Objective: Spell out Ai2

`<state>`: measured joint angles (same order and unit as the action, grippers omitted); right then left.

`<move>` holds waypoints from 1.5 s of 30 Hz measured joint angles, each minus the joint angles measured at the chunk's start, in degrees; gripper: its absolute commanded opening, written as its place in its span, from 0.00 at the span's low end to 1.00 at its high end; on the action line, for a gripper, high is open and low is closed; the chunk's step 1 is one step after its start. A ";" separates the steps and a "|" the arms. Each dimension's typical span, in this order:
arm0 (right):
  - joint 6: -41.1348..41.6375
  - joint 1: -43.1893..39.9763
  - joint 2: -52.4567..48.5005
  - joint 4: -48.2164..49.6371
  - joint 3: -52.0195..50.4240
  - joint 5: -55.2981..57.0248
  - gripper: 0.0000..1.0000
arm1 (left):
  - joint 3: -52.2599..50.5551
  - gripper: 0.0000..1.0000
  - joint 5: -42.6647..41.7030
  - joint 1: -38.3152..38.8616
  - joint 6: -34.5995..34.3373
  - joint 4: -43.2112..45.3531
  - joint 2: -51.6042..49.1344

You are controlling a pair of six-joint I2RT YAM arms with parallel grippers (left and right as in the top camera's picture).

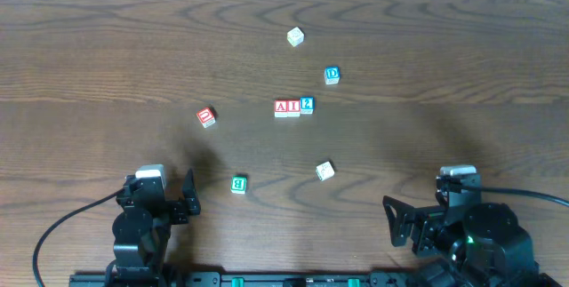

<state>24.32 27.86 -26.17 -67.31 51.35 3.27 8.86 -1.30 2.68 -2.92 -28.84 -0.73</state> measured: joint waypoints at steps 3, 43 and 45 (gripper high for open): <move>0.00 0.00 0.00 0.02 0.00 0.00 0.99 | 0.00 0.95 0.00 0.00 -0.02 0.00 0.00; -17.20 -15.47 25.38 20.44 -30.80 10.71 0.99 | -0.02 0.95 0.00 -0.02 -0.02 0.24 0.07; -17.20 -15.47 25.44 20.48 -32.79 10.62 0.99 | -0.02 0.95 0.00 -0.02 -0.02 0.22 0.07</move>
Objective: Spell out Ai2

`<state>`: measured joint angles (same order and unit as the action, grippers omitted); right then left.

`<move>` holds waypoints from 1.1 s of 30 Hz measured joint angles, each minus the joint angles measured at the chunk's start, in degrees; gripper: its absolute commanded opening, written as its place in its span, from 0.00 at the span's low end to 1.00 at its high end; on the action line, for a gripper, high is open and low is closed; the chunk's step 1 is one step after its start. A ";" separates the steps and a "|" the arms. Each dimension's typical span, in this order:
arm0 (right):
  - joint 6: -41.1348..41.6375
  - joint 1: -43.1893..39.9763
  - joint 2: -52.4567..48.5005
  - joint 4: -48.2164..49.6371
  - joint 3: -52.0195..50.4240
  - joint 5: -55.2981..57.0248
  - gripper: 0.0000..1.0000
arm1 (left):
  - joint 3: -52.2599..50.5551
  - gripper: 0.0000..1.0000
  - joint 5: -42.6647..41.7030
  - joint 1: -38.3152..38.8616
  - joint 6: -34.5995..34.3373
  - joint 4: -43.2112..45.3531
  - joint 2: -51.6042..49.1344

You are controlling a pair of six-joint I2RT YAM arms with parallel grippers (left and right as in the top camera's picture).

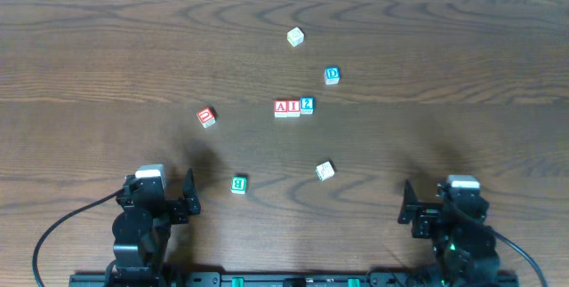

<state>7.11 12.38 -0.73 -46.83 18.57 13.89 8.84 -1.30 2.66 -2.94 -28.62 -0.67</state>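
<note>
Three blocks stand in a touching row at mid-table: a red A block, a red I block and a blue 2 block. Both arms are folded low at the near edge, far from the row. My left gripper is at the near left and my right gripper at the near right. Nothing shows between either pair of fingers. From above the fingers appear edge-on, so their opening cannot be read.
Loose blocks lie around the row: a blue D block, a white block farther back, a red block to the left, a green block and a white block nearer the arms.
The right arm has pulled in and turned; it now sits more compactly at the near edge, with its gripper slightly farther right. The blocks and the left arm are unchanged.
</note>
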 measured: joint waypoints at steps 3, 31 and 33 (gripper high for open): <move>0.02 0.00 0.00 0.31 -2.95 -0.33 0.99 | 0.00 0.95 0.00 0.00 0.00 0.02 0.00; 0.02 0.00 0.02 1.22 -7.93 -2.73 0.99 | 0.00 0.95 0.00 0.00 0.00 0.00 0.00; 0.02 0.00 0.02 1.22 -7.93 -2.73 0.99 | 0.00 0.95 0.00 0.00 0.00 0.02 0.00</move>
<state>7.14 12.38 -0.71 -45.60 10.63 11.16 8.84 -1.30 2.66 -2.94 -28.60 -0.67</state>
